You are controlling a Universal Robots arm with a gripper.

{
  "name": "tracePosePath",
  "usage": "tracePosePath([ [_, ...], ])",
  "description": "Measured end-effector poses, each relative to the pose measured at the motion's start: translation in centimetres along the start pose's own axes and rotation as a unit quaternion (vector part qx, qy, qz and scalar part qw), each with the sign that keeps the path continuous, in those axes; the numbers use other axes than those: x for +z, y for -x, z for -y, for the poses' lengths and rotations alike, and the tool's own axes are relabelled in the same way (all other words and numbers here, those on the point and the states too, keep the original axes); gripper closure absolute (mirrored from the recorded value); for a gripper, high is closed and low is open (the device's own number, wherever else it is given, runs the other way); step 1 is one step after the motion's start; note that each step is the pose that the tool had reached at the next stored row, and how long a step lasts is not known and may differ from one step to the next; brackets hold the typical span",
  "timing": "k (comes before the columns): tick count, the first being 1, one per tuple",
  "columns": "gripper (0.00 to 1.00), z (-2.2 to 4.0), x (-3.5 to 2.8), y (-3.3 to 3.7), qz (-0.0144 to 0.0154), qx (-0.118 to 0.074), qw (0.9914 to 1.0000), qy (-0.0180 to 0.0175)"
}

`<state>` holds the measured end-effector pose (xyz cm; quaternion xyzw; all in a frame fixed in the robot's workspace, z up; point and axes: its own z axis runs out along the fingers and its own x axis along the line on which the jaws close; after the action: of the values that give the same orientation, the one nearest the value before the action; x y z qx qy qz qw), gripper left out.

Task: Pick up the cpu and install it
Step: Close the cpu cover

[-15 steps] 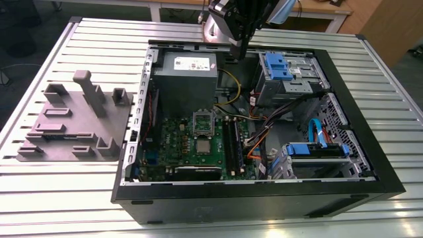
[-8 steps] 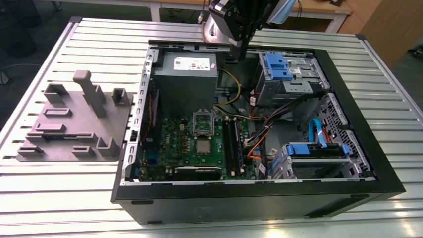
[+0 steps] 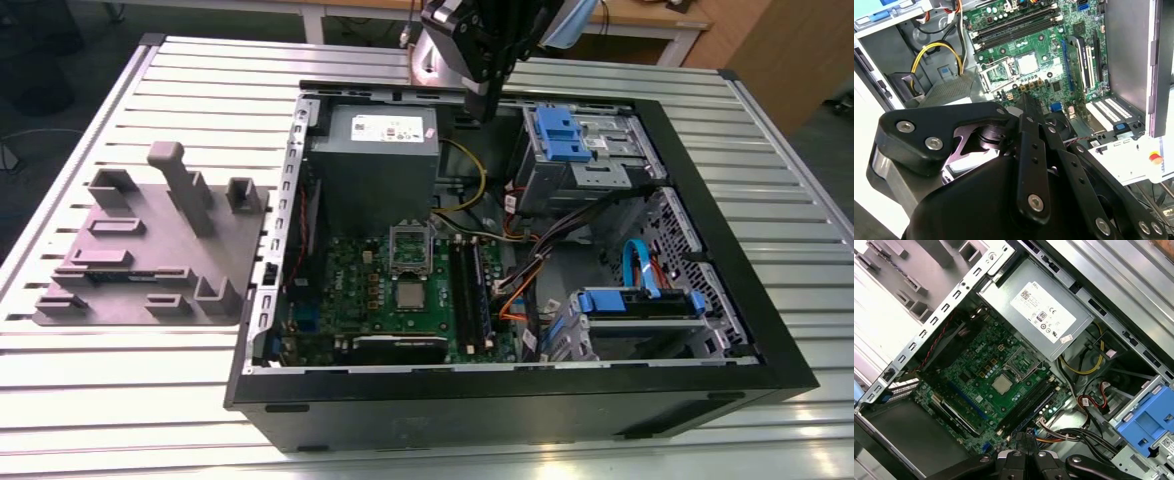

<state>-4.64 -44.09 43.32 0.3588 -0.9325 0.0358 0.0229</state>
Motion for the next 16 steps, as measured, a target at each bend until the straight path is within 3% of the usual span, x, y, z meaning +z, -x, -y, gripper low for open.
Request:
tracePosePath([
  [3,0.90,0.00,0.00,0.00,-0.0004,0.000,1.00000,-0.0004],
  [4,0.90,0.00,0.00,0.00,-0.0053,0.000,0.99997,-0.0058],
  [5,0.90,0.00,0.00,0.00,-0.0055,0.000,0.99997,-0.0060],
  [7,0.90,0.00,0.00,0.00,-0.0089,0.000,0.99991,-0.0099],
  [16,0.90,0.00,0.00,0.00,-0.0102,0.000,0.99989,-0.0112],
])
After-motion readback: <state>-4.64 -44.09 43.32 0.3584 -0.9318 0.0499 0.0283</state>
